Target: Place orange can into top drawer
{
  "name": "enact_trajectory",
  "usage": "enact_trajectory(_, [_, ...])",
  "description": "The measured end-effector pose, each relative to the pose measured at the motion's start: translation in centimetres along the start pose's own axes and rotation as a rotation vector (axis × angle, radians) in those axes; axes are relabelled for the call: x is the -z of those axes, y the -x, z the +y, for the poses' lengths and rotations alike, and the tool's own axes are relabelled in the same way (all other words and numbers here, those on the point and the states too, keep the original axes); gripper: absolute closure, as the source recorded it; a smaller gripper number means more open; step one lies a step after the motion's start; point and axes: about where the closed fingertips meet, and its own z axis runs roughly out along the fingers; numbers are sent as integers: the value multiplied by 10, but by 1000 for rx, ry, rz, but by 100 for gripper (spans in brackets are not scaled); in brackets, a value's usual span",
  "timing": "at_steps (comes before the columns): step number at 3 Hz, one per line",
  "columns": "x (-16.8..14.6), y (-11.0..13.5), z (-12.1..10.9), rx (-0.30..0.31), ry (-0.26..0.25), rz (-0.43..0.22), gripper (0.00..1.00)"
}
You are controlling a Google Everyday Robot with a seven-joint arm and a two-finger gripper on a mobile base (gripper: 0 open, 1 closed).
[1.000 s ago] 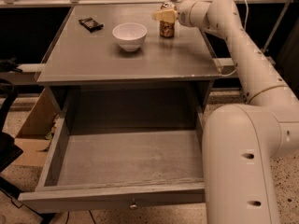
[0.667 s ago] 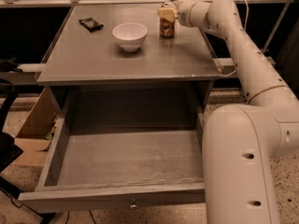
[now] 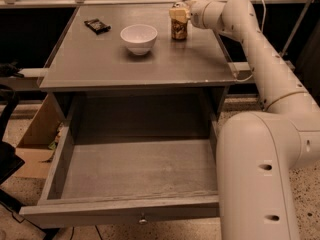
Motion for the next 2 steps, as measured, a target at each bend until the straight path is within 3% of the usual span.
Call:
enact_trajectory(1, [10,27,8,55,19,-16,100])
enact_trajectory(2, [57,74,13,137,30,-53,100])
